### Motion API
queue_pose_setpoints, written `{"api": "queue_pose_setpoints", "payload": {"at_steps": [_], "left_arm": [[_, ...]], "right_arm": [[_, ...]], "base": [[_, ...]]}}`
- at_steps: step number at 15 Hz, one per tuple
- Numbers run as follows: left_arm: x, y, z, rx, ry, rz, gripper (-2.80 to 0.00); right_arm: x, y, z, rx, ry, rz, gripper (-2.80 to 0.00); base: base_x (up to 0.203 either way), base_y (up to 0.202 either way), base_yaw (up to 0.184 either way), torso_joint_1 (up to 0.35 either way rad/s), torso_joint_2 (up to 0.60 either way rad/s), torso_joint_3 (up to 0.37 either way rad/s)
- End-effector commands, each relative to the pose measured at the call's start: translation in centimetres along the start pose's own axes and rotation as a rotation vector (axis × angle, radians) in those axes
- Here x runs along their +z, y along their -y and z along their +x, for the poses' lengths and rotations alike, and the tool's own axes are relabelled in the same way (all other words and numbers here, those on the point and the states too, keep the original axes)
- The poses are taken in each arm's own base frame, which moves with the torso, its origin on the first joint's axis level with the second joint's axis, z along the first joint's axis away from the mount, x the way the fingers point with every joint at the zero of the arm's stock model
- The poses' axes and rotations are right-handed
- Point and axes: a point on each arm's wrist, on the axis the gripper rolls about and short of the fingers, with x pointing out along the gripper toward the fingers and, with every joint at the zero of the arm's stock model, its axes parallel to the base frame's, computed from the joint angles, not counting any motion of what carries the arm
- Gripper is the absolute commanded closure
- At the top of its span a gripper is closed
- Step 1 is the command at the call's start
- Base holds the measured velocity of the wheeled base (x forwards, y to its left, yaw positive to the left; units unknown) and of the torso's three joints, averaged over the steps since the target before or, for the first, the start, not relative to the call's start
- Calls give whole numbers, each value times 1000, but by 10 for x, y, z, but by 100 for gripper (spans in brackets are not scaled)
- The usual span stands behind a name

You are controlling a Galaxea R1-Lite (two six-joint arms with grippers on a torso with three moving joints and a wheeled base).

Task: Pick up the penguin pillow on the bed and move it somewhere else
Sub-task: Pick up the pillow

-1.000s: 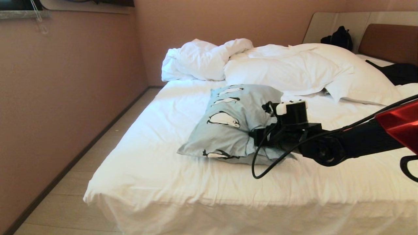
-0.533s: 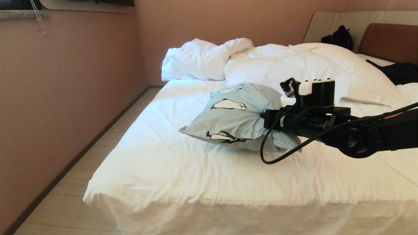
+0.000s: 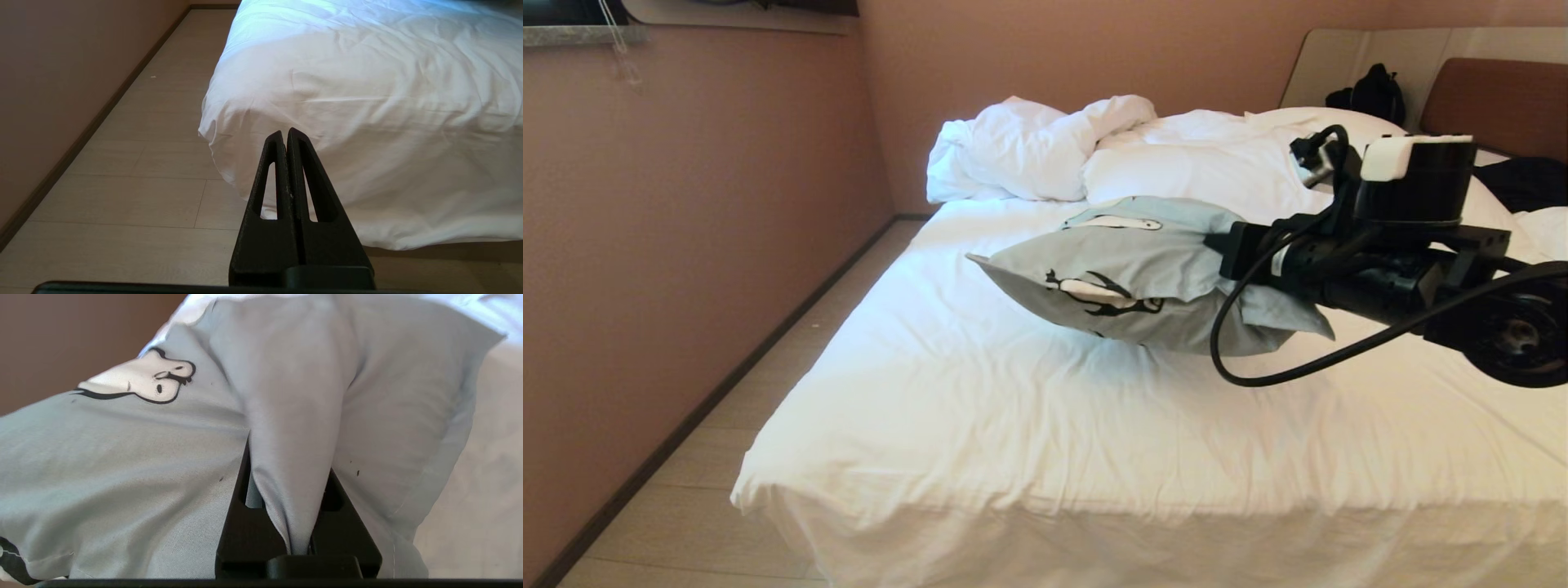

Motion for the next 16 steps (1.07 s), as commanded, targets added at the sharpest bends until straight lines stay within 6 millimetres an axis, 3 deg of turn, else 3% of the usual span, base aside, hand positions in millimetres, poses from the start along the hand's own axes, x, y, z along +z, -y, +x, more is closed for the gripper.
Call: {"api": "queue_pose_setpoints", "payload": {"at_steps": [1, 4, 10, 16], "left_arm": [[0, 0, 0, 0, -1, 0, 0], [0, 0, 0, 0, -1, 2, 0], [0, 0, 0, 1, -1, 6, 0], [0, 0, 0, 0, -1, 3, 0]], "right_arm": [[24, -3, -28, 15, 82, 5, 0], [37, -4, -47, 1, 135, 5, 0], [46, -5, -60, 5, 170, 8, 0], [72, -3, -102, -27, 294, 8, 0]], "base": [[0, 0, 0, 0, 0, 0], [0, 0, 0, 0, 0, 0], [0, 0, 0, 0, 0, 0], [0, 0, 0, 0, 0, 0]]}}
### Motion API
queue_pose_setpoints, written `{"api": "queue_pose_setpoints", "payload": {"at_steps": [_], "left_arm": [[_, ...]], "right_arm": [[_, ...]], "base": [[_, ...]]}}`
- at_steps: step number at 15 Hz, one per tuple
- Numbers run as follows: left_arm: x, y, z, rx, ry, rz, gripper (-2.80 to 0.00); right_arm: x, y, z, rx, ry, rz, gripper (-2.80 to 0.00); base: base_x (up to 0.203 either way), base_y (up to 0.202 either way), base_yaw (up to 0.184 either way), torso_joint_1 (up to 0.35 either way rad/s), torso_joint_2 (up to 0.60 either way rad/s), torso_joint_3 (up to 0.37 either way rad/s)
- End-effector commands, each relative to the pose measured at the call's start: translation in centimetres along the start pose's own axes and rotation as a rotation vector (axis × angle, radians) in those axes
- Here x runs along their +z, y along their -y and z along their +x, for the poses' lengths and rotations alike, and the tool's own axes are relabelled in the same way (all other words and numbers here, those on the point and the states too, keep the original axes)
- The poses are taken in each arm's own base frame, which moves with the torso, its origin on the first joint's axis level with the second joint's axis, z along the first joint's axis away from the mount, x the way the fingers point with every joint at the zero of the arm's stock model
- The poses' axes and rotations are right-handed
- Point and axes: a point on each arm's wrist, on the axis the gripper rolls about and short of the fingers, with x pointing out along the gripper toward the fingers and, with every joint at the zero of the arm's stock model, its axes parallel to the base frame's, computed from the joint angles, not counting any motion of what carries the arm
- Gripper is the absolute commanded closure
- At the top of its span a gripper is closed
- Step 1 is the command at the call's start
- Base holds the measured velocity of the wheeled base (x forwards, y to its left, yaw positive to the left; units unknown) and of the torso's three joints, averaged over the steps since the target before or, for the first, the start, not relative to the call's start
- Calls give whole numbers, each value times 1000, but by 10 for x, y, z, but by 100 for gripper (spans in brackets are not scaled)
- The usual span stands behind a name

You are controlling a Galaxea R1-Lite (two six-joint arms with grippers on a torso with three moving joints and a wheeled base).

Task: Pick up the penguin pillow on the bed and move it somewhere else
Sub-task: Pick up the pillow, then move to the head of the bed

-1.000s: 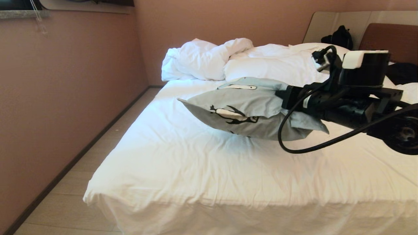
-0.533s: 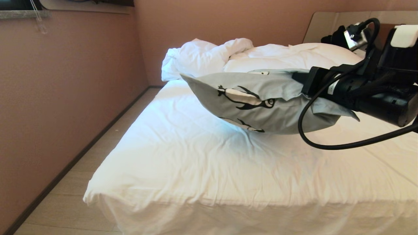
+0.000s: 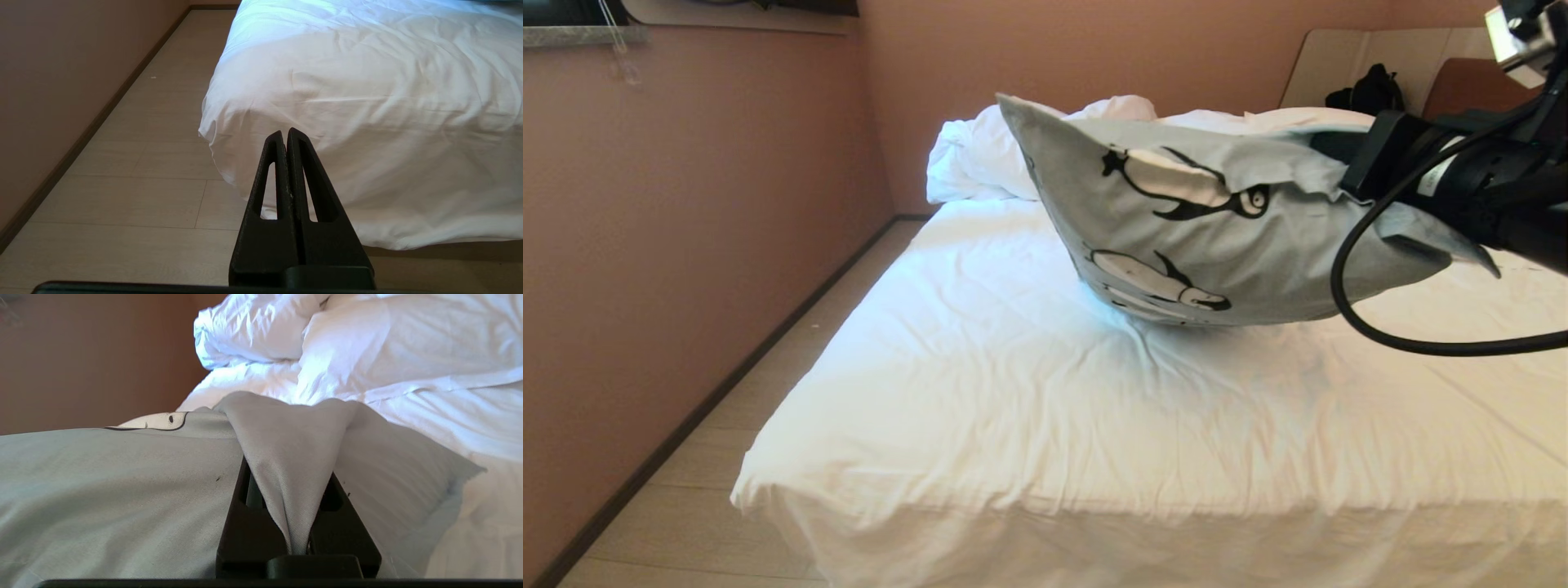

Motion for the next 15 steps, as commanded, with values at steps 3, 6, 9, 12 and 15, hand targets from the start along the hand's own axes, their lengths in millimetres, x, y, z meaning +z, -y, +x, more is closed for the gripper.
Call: {"api": "queue_pose_setpoints", "payload": {"at_steps": [3, 6, 9, 12, 15], "left_arm": [[0, 0, 0, 0, -1, -1, 0], [0, 0, 0, 0, -1, -1, 0], [0, 0, 0, 0, -1, 1, 0], [0, 0, 0, 0, -1, 1, 0], [0, 0, 0, 0, -1, -1, 0]], "right_arm": [[27, 0, -32, 13, 92, 8, 0], [39, 3, -48, 8, 141, 7, 0], [50, 7, -61, -8, 184, 2, 0], [49, 7, -63, -7, 183, 0, 0], [48, 7, -62, -6, 180, 0, 0]], "base": [[0, 0, 0, 0, 0, 0], [0, 0, 0, 0, 0, 0], [0, 0, 0, 0, 0, 0], [0, 0, 0, 0, 0, 0], [0, 0, 0, 0, 0, 0]]}}
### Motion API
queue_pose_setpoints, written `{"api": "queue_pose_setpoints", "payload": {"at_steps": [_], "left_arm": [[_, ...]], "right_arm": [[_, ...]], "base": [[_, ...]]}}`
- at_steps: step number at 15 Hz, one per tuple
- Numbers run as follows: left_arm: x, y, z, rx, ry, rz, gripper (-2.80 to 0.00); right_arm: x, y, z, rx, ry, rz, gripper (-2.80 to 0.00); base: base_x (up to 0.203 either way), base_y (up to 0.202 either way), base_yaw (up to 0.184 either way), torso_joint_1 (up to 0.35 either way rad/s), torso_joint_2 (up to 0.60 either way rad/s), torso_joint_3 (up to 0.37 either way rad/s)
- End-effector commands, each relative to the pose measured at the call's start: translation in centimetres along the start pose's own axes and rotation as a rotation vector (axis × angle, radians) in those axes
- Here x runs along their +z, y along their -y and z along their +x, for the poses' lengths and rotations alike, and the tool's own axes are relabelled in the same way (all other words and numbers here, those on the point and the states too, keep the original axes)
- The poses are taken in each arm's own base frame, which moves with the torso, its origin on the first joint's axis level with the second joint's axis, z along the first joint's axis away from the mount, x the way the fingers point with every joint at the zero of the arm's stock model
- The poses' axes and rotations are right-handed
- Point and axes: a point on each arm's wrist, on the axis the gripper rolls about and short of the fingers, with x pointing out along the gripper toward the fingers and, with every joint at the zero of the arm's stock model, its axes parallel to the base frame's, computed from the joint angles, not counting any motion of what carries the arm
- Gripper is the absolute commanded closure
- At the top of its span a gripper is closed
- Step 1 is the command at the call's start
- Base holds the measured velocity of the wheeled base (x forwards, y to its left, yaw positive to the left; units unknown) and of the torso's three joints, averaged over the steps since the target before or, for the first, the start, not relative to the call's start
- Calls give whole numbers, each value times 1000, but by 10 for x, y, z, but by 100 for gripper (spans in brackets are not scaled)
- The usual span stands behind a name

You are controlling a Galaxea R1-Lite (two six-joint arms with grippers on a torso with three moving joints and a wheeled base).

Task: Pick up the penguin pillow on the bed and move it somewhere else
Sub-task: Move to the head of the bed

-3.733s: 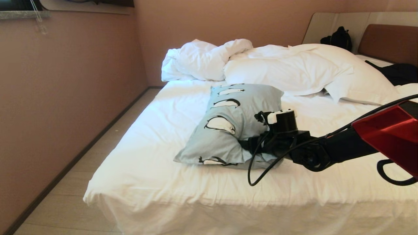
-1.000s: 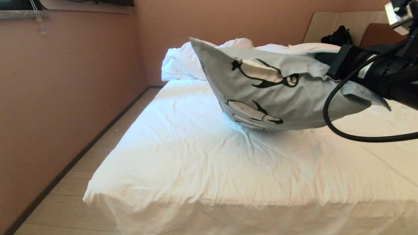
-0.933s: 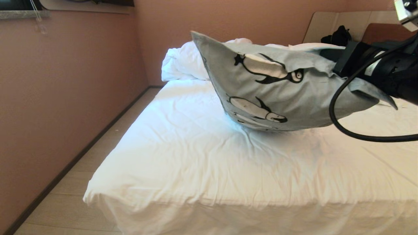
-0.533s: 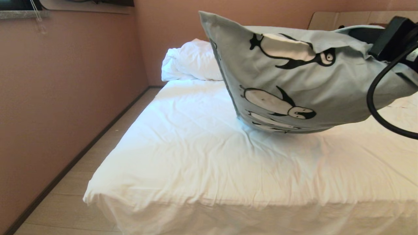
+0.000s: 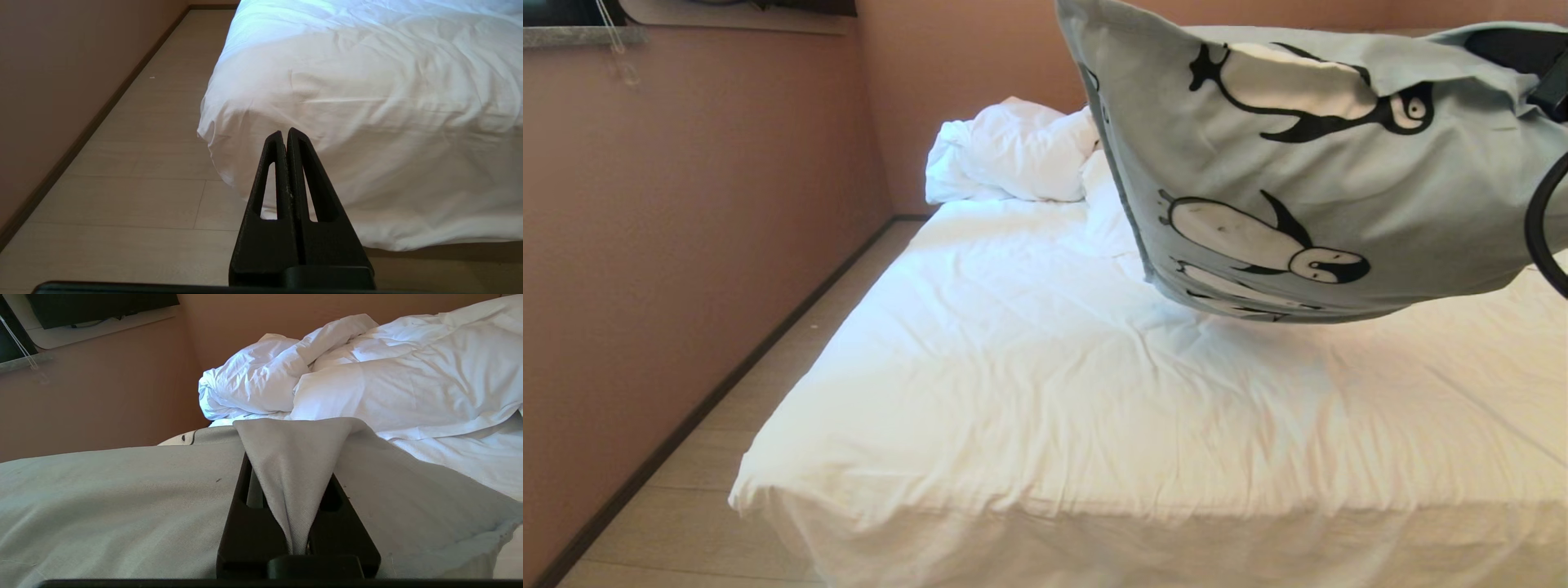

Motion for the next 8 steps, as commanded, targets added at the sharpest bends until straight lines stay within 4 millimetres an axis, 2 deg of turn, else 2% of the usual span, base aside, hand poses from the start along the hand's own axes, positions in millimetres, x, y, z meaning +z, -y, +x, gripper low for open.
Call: {"api": "queue_pose_setpoints", "payload": {"at_steps": [1, 3, 8], "left_arm": [[0, 0, 0, 1, -1, -1, 0], [0, 0, 0, 1, -1, 0, 0], [0, 0, 0, 1, -1, -1, 0]], "right_arm": [[-1, 0, 0, 3, 0, 1, 0], [0, 0, 0, 4, 2, -1, 0], [0, 0, 1, 3, 3, -1, 0]], "base": [[2, -59, 2, -2, 2, 7], [1, -139, -3, 2, 1, 4], [0, -195, -2, 1, 1, 2]]}}
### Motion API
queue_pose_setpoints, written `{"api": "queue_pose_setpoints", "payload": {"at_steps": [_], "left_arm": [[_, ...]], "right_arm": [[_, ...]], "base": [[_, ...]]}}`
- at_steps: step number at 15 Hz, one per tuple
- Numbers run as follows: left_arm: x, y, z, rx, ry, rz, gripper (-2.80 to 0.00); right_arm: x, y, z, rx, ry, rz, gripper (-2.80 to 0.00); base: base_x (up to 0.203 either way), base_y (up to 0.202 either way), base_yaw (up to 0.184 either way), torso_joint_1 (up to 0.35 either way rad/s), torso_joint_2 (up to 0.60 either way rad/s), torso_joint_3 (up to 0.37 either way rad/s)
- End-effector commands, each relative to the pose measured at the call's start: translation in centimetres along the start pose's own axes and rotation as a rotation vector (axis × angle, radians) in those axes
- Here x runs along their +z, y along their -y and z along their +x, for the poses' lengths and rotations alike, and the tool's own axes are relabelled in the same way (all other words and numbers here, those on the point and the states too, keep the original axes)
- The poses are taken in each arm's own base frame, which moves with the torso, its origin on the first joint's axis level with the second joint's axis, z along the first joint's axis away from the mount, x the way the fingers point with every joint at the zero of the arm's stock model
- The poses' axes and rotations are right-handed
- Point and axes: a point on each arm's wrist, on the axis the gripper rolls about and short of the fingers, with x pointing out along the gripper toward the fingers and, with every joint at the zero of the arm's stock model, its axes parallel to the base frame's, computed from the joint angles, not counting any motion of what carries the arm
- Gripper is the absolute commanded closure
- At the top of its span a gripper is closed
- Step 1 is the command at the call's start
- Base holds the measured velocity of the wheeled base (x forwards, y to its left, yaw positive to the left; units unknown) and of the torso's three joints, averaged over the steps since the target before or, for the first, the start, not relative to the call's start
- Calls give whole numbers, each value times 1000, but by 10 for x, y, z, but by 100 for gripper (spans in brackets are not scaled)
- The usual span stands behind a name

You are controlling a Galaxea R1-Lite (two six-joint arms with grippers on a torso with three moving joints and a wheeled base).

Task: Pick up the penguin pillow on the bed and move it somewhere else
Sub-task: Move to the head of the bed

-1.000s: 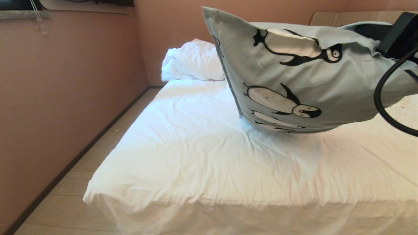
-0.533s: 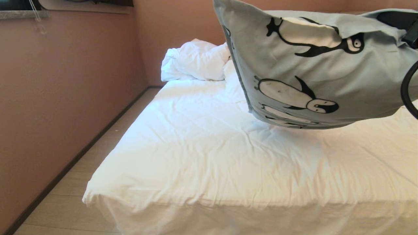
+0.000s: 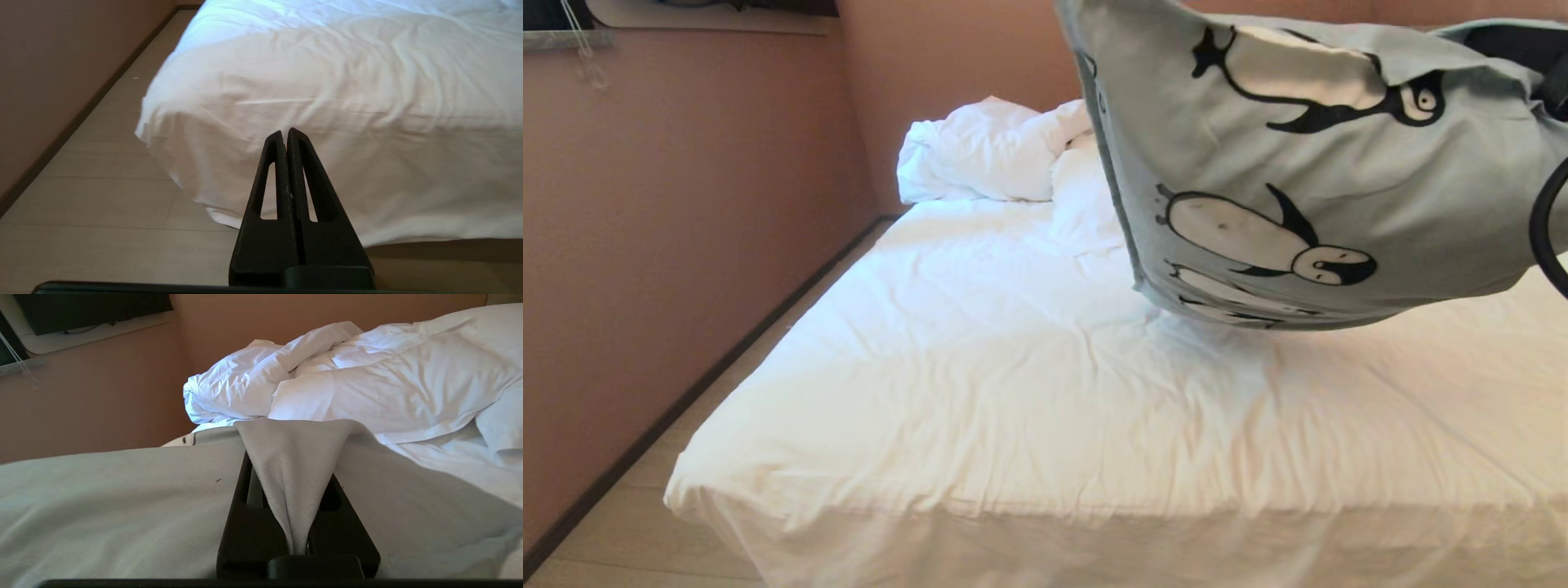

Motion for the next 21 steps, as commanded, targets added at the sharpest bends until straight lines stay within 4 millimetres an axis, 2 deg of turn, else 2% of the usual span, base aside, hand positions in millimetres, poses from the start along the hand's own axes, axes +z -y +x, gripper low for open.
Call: {"api": "queue_pose_setpoints", "payload": {"at_steps": [1, 21], "left_arm": [[0, 0, 0, 1, -1, 0, 0], [-1, 0, 0, 1, -3, -4, 0]], "right_arm": [[-1, 0, 1, -1, -1, 1, 0], [-8, 0, 8, -4, -25, -4, 0]], "base": [[0, -190, -1, 5, 6, -6], [0, -194, 1, 3, 2, 2]]}}
